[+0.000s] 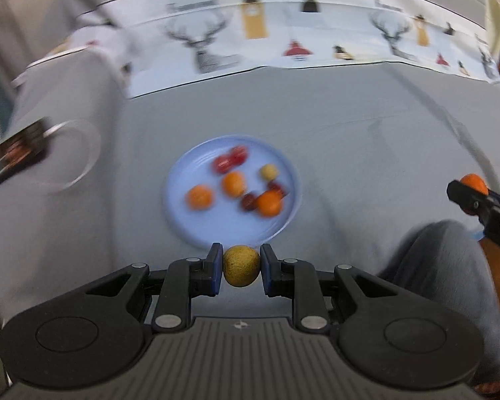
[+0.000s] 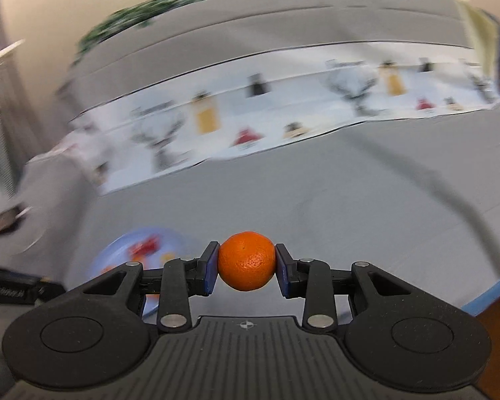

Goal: Organize fruits
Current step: 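Grasp a small yellow fruit with the left tool while the right tool grasps an orange, then carry both fruits over the blue plate and release them onto it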

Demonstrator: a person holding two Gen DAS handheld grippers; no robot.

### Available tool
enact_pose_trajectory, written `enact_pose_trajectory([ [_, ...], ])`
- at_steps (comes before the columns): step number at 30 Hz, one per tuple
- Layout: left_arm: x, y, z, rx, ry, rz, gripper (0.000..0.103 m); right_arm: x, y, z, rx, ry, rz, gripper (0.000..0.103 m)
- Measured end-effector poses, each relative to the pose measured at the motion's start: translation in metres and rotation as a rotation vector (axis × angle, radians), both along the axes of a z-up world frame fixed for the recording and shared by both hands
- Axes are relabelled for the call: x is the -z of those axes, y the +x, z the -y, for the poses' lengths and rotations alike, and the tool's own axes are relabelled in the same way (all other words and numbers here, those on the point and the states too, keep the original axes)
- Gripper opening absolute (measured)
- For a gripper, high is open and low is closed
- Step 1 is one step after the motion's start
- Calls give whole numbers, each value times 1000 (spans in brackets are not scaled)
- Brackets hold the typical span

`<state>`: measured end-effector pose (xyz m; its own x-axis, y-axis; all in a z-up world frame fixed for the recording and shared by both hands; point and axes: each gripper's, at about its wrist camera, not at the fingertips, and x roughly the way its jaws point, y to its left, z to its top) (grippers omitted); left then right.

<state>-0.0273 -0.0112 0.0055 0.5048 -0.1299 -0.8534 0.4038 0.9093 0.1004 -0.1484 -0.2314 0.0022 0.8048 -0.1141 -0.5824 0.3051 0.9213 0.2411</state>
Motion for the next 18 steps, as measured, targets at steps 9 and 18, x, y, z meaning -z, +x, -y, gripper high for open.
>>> enact_pose_trajectory([
  [9, -14, -58, -73, -99, -59, 49, 26, -24, -43, -88, -195, -142, 43, 36],
  [18, -25, -85, -85, -80, -129, 92, 26, -41, -68, -120, -249, -243, 90, 36],
])
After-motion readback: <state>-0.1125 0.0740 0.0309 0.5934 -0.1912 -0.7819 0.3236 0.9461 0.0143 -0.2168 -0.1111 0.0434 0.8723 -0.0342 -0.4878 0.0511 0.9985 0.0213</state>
